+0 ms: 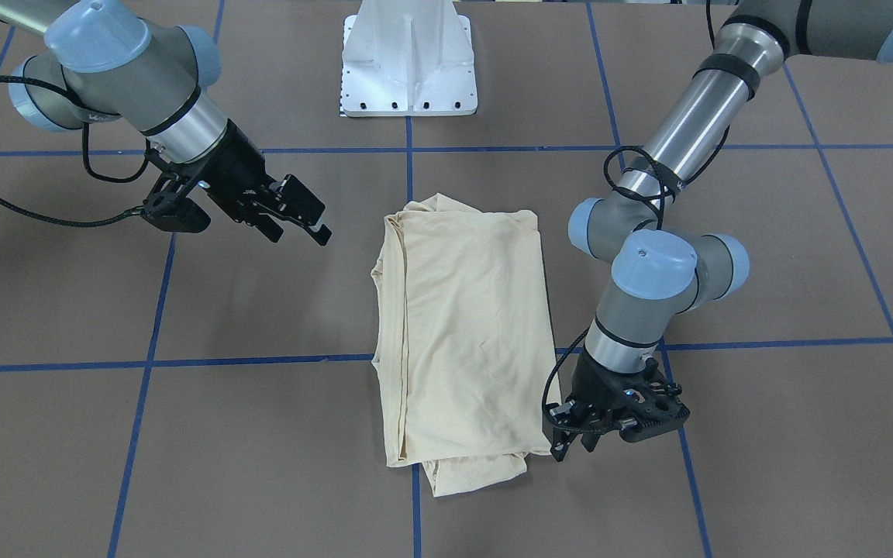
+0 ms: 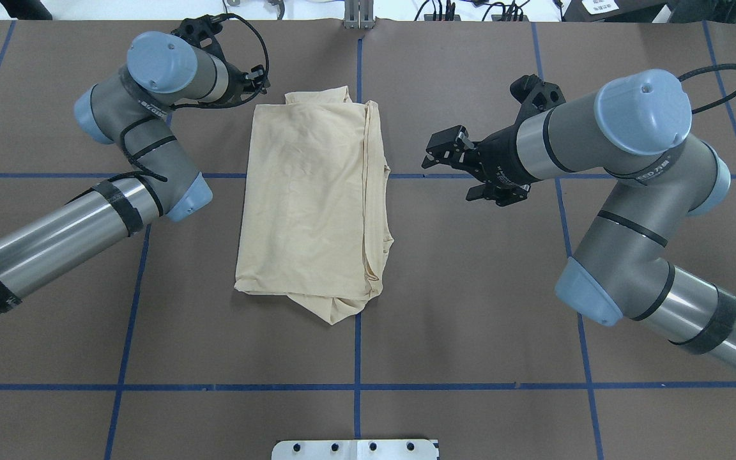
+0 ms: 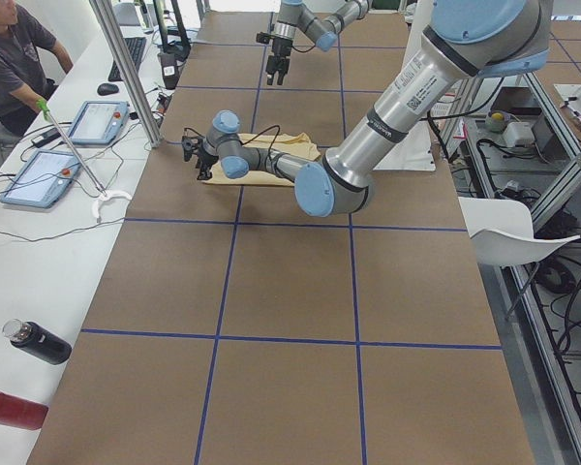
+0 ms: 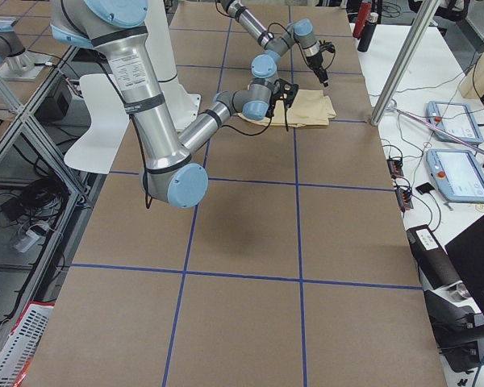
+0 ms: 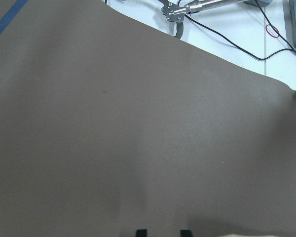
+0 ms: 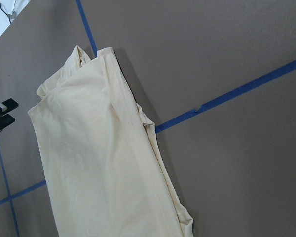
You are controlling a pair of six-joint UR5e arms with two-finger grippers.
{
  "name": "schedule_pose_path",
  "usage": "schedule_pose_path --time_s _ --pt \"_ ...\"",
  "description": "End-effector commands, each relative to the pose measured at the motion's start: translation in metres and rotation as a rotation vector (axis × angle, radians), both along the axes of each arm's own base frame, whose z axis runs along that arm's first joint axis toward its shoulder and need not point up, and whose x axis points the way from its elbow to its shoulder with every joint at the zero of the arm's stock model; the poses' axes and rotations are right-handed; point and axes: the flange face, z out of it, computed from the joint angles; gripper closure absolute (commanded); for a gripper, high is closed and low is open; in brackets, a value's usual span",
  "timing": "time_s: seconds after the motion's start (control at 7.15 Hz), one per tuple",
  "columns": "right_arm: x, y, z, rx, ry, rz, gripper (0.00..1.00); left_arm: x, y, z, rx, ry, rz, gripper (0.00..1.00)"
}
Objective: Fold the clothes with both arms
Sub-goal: 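Release the shirt and raise the left gripper away to the far side, then move the right gripper down onto the shirt's side edge nearest it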
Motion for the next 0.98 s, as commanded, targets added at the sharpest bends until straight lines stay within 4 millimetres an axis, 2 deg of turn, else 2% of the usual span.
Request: schedule_pose_path --time_s 0.0,0.14,0.28,0.42,0.56,0.7,0.84 --pt "-0.009 0.001 0.003 0.003 0.013 -0.002 0.00 -0.046 0.018 0.020 0.079 -0.046 0.053 0.00" --pt "-0.023 -0.001 0.010 0.020 0.042 -0.014 0.00 -0.067 0.027 0.022 0.072 -0.019 0.087 0.00" --pt "-0.043 0.001 0.010 0.084 0.133 -0.041 0.00 -0.081 0.045 0.027 0.076 -0.002 0.105 0.00" --pt "-0.063 0.001 0.004 0.185 0.260 -0.093 0.00 -0.086 0.052 0.018 0.072 -0.006 0.106 0.00" --pt "-0.080 0.001 0.007 0.248 0.350 -0.138 0.00 -0.090 0.057 0.011 0.067 -0.009 0.109 0.00" --pt "-0.109 -0.005 0.005 0.312 0.402 -0.156 0.00 -0.098 0.069 0.010 0.073 0.005 0.127 0.00" --pt "-0.151 -0.007 -0.010 0.342 0.432 -0.165 0.00 -0.105 0.083 0.007 0.076 0.029 0.154 0.00"
